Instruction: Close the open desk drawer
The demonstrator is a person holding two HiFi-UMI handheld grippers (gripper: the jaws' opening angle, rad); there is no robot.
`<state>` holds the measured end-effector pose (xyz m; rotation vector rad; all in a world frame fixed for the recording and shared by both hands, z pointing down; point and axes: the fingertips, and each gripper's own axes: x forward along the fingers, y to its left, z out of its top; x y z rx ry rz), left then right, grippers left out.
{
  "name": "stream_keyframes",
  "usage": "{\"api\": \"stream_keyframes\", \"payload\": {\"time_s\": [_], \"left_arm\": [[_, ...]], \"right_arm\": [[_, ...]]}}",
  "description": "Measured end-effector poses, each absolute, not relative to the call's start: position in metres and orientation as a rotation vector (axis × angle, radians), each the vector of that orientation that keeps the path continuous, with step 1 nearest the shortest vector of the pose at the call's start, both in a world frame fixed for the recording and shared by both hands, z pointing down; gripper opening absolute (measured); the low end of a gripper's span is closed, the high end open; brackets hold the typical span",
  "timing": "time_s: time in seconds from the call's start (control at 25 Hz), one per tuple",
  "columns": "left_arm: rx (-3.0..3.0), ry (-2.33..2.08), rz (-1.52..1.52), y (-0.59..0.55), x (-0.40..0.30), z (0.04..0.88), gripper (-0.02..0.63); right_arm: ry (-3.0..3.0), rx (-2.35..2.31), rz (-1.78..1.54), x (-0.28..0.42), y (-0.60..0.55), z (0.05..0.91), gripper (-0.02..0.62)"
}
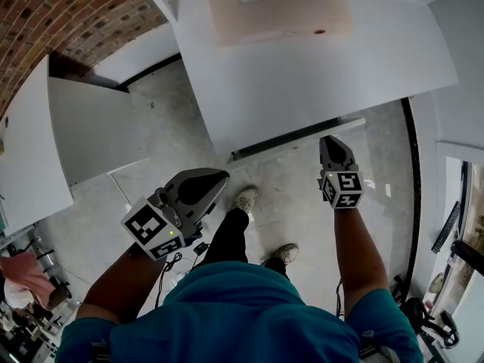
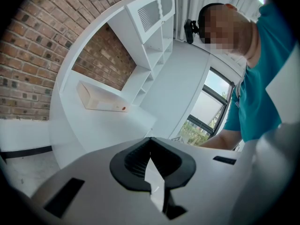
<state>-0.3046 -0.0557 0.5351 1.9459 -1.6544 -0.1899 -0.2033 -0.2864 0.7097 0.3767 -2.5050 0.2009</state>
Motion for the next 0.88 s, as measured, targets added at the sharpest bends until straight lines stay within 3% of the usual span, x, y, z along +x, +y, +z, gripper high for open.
{"api": "stream_keyframes", "payload": {"time_s": [0.88], "left_arm": [[1.895,-1.680,-0.224,-0.034,-0.323,0.539,0.015]], "right_arm": [[-2.501,0.388,0.218,-0.243,-0.300,0.710,0.023]]}}
